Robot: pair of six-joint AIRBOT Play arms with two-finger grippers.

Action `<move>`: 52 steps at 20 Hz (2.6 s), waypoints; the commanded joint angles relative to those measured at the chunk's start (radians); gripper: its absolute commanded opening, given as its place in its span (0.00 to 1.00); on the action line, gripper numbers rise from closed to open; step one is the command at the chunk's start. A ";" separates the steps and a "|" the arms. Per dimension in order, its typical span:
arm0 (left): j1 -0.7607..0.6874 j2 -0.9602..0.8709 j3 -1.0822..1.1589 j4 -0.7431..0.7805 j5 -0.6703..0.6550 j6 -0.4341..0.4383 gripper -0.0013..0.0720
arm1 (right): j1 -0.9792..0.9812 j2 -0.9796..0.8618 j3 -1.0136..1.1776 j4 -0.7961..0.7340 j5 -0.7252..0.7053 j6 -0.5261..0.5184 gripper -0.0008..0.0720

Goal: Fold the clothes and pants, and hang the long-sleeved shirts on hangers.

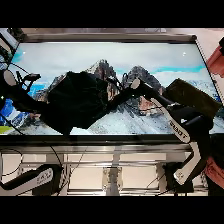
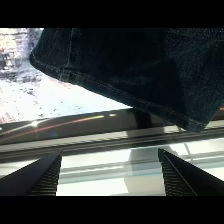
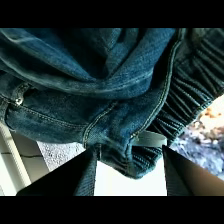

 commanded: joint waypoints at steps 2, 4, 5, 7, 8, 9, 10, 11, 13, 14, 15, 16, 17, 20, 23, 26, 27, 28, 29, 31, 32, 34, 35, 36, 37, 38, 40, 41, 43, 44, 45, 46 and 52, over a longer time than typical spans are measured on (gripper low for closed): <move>0.001 -0.001 0.000 -0.021 0.011 0.000 0.96 | 0.032 -0.037 0.010 0.002 0.055 -0.015 0.63; 0.001 -0.001 0.000 -0.051 0.034 0.000 0.96 | 0.069 -0.039 0.010 0.005 0.034 -0.029 0.62; 0.001 -0.001 0.000 -0.064 0.048 0.000 0.96 | 0.089 -0.039 0.010 0.005 0.016 -0.028 0.61; 0.001 0.000 0.000 -0.076 0.061 0.000 0.96 | 0.123 -0.039 0.010 0.004 -0.008 -0.028 0.27; 0.001 0.000 0.000 -0.076 0.061 0.000 0.96 | 0.135 -0.039 0.010 0.004 -0.022 -0.028 0.04; 0.001 0.000 0.000 -0.076 0.061 0.000 0.96 | 0.138 -0.039 0.016 0.003 -0.026 -0.021 0.05; 0.001 0.001 0.000 -0.076 0.060 0.000 0.96 | 0.136 -0.039 0.035 -0.006 -0.016 0.007 0.05; 0.001 0.003 0.000 -0.076 0.060 0.000 0.96 | 0.126 -0.039 0.073 -0.041 0.016 0.052 0.05; 0.001 0.009 0.000 -0.076 0.060 0.000 0.96 | 0.090 -0.030 0.187 -0.144 0.122 0.145 0.05; 0.001 0.015 0.000 -0.076 0.060 0.000 0.96 | 0.065 -0.014 0.251 -0.198 0.188 0.180 0.05; 0.001 0.023 0.000 -0.075 0.060 0.000 0.96 | 0.040 0.008 0.309 -0.245 0.248 0.209 0.05; 0.001 0.032 0.000 -0.075 0.061 0.000 0.96 | 0.009 0.043 0.364 -0.291 0.309 0.237 0.05; 0.001 0.042 0.000 -0.075 0.061 0.001 0.96 | -0.022 0.084 0.408 -0.336 0.356 0.256 0.05; 0.001 0.076 0.000 -0.075 0.060 0.008 0.96 | -0.132 0.254 0.514 -0.484 0.467 0.372 0.05; 0.001 0.116 0.000 -0.101 0.049 0.019 0.96 | -0.246 0.439 0.547 -0.512 0.607 0.433 0.05; 0.001 0.154 0.000 -0.224 0.029 0.064 0.96 | -0.381 0.530 0.545 -0.548 0.643 0.503 0.05; 0.001 0.164 0.000 -0.307 0.006 0.100 0.96 | -0.415 0.544 0.541 -0.545 0.664 0.529 0.05; 0.000 0.172 0.000 -0.381 -0.014 0.135 0.96 | -0.432 0.558 0.529 -0.532 0.651 0.534 0.05; -0.002 0.180 0.000 -0.465 -0.027 0.169 0.96 | -0.433 0.568 0.527 -0.476 0.619 0.542 0.05; -0.018 0.188 0.000 -0.550 -0.026 0.196 0.96 | -0.422 0.589 0.554 -0.251 0.458 0.524 0.05; -0.027 0.188 0.000 -0.568 -0.027 0.195 0.96 | -0.416 0.589 0.593 -0.173 0.365 0.520 0.05; -0.051 0.188 -0.002 -0.571 -0.035 0.194 0.96 | -0.416 0.593 0.653 -0.127 0.241 0.520 0.05; -0.068 0.189 -0.011 -0.573 -0.035 0.193 0.96 | -0.418 0.602 0.657 -0.153 0.254 0.520 0.05; -0.088 0.189 -0.031 -0.572 -0.034 0.191 0.96 | -0.418 0.603 0.657 -0.211 0.317 0.522 0.05; -0.109 0.188 -0.060 -0.572 -0.031 0.191 0.96 | -0.418 0.603 0.645 -0.293 0.407 0.525 0.05; -0.133 0.188 -0.100 -0.572 -0.016 0.192 0.96 | -0.419 0.603 0.620 -0.381 0.498 0.536 0.05; -0.175 0.188 -0.189 -0.571 0.055 0.192 0.96 | -0.419 0.603 0.542 -0.546 0.663 0.565 0.05; -0.190 0.188 -0.230 -0.571 0.111 0.191 0.96 | -0.419 0.601 0.503 -0.602 0.725 0.573 0.05; -0.207 0.188 -0.297 -0.570 0.248 0.184 0.96 | -0.419 0.599 0.426 -0.715 0.779 0.611 0.05; -0.208 0.185 -0.319 -0.572 0.314 0.167 0.96 | -0.419 0.599 0.391 -0.777 0.768 0.649 0.05; -0.211 0.177 -0.328 -0.571 0.354 0.159 0.96 | -0.419 0.599 0.360 -0.822 0.757 0.668 0.05; -0.211 0.163 -0.329 -0.572 0.374 0.158 0.96 | -0.419 0.599 0.329 -0.855 0.745 0.671 0.05; -0.381 -0.011 -0.328 -0.503 0.529 0.257 0.96 | -0.419 0.599 0.216 -0.891 0.695 0.676 0.05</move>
